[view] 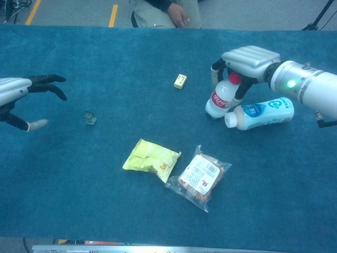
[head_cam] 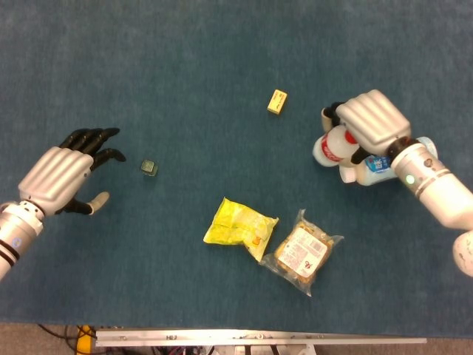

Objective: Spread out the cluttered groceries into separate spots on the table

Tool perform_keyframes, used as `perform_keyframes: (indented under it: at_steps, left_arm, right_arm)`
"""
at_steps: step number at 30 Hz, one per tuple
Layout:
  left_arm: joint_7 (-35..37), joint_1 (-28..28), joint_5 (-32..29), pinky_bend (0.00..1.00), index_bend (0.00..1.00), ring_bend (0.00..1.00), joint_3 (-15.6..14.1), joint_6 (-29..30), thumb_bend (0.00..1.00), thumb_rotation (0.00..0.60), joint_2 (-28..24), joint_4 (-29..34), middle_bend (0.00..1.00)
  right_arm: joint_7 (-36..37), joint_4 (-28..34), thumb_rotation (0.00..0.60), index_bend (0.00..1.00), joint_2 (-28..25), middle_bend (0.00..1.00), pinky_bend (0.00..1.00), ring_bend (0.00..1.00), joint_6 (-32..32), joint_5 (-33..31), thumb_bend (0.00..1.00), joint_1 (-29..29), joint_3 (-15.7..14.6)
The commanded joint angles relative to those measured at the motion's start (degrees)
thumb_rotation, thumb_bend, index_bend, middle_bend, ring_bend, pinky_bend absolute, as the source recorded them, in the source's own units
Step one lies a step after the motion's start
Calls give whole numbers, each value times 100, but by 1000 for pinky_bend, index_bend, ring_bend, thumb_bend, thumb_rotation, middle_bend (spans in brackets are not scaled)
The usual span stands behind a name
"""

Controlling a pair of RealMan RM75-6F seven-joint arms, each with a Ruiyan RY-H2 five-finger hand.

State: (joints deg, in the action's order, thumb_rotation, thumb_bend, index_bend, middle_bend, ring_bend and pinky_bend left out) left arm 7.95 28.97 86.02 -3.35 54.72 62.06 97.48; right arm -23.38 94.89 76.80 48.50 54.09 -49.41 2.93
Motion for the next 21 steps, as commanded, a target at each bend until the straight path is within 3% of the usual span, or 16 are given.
perform_keyframes:
  at_steps: [1, 9, 21]
  left_arm:
    - [-4, 6, -9, 44, 238, 0, 3, -13, 357, 600, 12, -8, 39]
    - [-42, 30, -16, 44, 238, 0, -7, -79, 357, 600, 81, -29, 39]
    - [-84, 78, -36, 44, 238, 0, -5, -164, 358, 600, 178, -69, 39]
  right_arm:
    - [-7, 22, 600, 469, -76, 499, 725, 529, -12, -47, 17, 25, -16]
    - [69, 43, 600, 378, -320, 478, 688, 489, -25, -91, 17, 125, -41]
    - [218, -90, 600, 374, -628, 476, 681, 486, 141, -1, 18, 368, -45]
